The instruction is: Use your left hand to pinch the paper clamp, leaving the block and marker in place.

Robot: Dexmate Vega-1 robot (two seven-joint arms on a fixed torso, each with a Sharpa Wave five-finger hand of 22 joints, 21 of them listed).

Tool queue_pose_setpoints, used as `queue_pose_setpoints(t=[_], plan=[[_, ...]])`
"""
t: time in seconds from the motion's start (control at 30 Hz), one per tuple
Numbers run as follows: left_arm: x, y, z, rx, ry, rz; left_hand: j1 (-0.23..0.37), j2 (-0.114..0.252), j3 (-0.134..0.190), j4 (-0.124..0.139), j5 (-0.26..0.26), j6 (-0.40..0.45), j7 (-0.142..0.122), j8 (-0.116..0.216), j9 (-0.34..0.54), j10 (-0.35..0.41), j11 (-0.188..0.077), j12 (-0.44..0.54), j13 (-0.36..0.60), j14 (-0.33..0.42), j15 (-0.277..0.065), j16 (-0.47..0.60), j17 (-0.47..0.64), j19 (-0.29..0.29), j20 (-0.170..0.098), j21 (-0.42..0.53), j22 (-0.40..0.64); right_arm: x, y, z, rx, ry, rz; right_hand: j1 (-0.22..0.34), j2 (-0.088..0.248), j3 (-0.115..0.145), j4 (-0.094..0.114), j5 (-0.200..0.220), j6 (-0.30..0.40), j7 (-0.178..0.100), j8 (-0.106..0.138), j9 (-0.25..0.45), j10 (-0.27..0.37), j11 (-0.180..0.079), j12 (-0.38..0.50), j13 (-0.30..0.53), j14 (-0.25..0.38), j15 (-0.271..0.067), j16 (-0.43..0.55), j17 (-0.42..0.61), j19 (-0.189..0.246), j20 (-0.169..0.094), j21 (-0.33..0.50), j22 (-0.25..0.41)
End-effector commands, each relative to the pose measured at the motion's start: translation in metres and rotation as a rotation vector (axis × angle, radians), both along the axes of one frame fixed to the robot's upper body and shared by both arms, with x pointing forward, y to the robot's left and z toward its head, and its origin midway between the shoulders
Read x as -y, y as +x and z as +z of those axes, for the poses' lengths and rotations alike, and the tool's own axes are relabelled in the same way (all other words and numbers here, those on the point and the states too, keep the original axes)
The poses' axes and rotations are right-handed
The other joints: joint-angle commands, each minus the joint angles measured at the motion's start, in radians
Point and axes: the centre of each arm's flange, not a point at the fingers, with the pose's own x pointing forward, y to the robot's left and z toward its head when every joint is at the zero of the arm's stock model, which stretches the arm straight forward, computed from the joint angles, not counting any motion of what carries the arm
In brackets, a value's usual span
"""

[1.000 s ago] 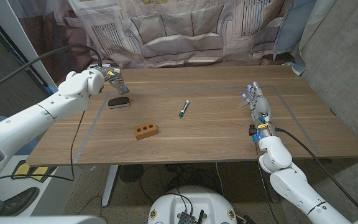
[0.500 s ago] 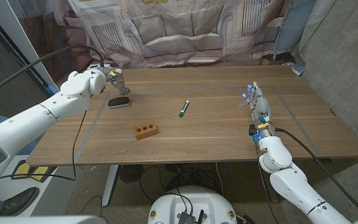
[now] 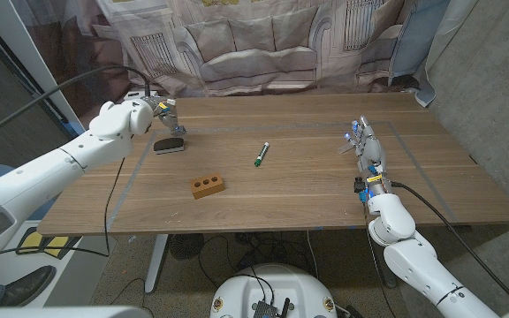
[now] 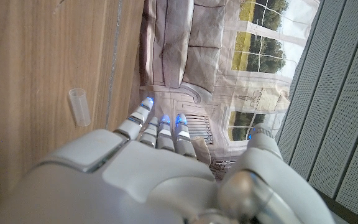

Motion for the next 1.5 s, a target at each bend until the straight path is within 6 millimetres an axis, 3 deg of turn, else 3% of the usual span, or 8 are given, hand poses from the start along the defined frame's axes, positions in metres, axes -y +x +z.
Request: queue_pose_setpoints(t=[0.03,0.33,0.8,1.07,1.23,1.5], plan=[[-0.001,0.001,-0.004,-0.017,-0.002,0.009,0.055,0.043,0.006,-0.001,-0.001,0.002,0.002,-0.005,0.003,0.23,0.0,0.019,0.002,0.012,-0.11,-0.004,0.001,-0.003,-0.001,-0.004,0.0,0.002,-0.001,-0.002,-0.003,0.003,-0.002,0.007,0.004,-0.004,0.002,0.0,0.008,-0.002,-0.002,0.004,0.005,0.005,0.001,0.006,0.005,0.006,0.001,0.006,-0.001,-0.002,0.001,0.002],[-0.002,0.003,-0.007,-0.05,-0.008,0.007,0.044,0.028,0.006,0.002,-0.005,-0.014,-0.009,-0.018,0.004,0.207,-0.014,0.0,-0.001,-0.002,-0.099,-0.013,-0.001,-0.013,0.011,-0.011,0.001,0.001,-0.003,-0.002,-0.002,-0.001,0.001,0.007,0.005,-0.004,0.002,0.0,0.009,-0.002,-0.001,0.004,0.005,0.005,0.0,0.006,0.005,0.007,0.001,0.006,-0.002,-0.002,0.0,0.002],[-0.002,-0.004,0.0,-0.033,-0.027,-0.013,0.009,0.021,0.002,0.017,-0.001,-0.056,-0.02,-0.042,0.007,0.167,-0.003,-0.027,0.001,-0.035,-0.071,-0.015,-0.001,-0.025,0.03,-0.014,0.003,0.002,-0.008,-0.001,0.013,-0.003,-0.002,0.008,0.005,-0.005,0.002,0.0,0.011,-0.003,-0.001,0.004,0.005,0.005,0.0,0.006,0.006,0.007,0.001,0.006,-0.001,-0.002,0.001,0.002],[-0.007,-0.008,0.0,-0.025,-0.044,-0.012,-0.038,0.002,-0.01,0.027,0.001,-0.122,-0.021,-0.065,0.009,0.101,0.005,-0.053,0.005,-0.069,-0.06,-0.014,0.0,-0.033,0.072,-0.015,0.004,0.001,-0.01,0.002,0.02,-0.01,-0.001,0.008,0.005,-0.005,0.002,0.0,0.012,-0.002,-0.001,0.004,0.004,0.004,0.0,0.006,0.006,0.007,0.001,0.006,-0.002,-0.002,0.001,0.002],[-0.011,-0.01,0.0,-0.019,-0.055,-0.011,-0.076,-0.012,-0.026,0.039,0.0,-0.136,-0.019,-0.066,0.009,0.084,0.008,-0.057,0.004,-0.08,-0.05,-0.012,0.002,-0.035,0.085,-0.015,0.004,0.0,-0.011,0.002,0.022,-0.013,0.001,0.008,0.005,-0.005,0.001,0.0,0.012,-0.003,-0.001,0.004,0.005,0.005,0.0,0.006,0.006,0.007,0.0,0.006,-0.001,-0.001,0.001,0.002],[-0.014,-0.01,-0.002,-0.011,-0.063,-0.008,-0.095,-0.027,-0.033,0.037,0.001,-0.175,-0.016,-0.075,0.007,0.056,0.014,-0.06,0.007,-0.098,-0.046,-0.014,0.001,-0.034,0.11,-0.013,0.005,-0.001,-0.011,0.0,0.019,-0.011,0.001,0.009,0.005,-0.005,0.001,0.0,0.012,-0.004,-0.001,0.004,0.005,0.005,0.0,0.006,0.006,0.007,0.0,0.005,-0.001,-0.001,0.001,0.002]])
